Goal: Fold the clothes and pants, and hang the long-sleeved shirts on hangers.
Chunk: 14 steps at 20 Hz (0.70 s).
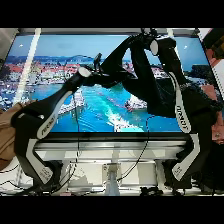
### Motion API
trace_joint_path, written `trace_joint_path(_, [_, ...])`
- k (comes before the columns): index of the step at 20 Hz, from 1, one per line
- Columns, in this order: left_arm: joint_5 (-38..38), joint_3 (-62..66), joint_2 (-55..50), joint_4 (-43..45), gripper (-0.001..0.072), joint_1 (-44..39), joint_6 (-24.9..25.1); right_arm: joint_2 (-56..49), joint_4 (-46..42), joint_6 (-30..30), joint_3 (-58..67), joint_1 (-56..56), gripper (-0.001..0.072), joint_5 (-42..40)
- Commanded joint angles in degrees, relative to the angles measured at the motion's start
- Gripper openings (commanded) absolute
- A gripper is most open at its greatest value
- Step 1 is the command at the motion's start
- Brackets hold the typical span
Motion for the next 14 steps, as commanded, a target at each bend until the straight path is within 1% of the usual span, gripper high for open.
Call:
trace_joint_path(1, [11.8,0.1,-3.9,-9.2,0.0715,-2.9,-0.2,0.0,0.0,2.8,0.1,-1.9,0.0036,-1.1])
trace_joint_path(4, [18.9,0.3,-5.2,-12.1,0.0714,-3.3,-0.2,0.3,0.5,2.9,0.1,-1.9,0.0035,-1.4])
trace_joint_path(5, [19.6,0.8,-5.7,-12.1,0.0711,-3.2,-0.2,0.4,1.1,2.9,0.1,-1.7,0.0036,-1.4])
trace_joint_path(9, [19.7,1.6,-7.4,-11.9,0.0708,-2.3,-0.2,1.4,1.2,2.9,0.1,-1.7,0.0036,-1.4])
trace_joint_path(10, [19.4,1.6,-7.8,-11.9,0.0708,-2.3,-1.0,1.6,1.3,2.9,0.1,-1.7,0.0036,-1.4])
trace_joint_path(12, [19.2,1.6,-8.9,-12.0,0.0707,-2.3,-4.6,1.9,1.3,2.9,0.1,-1.7,0.0036,-1.4])
trace_joint_path(14, [17.2,1.9,-10.0,-11.9,0.0705,-2.7,-5.4,2.1,1.5,2.9,0.1,-1.7,0.0036,-1.1])
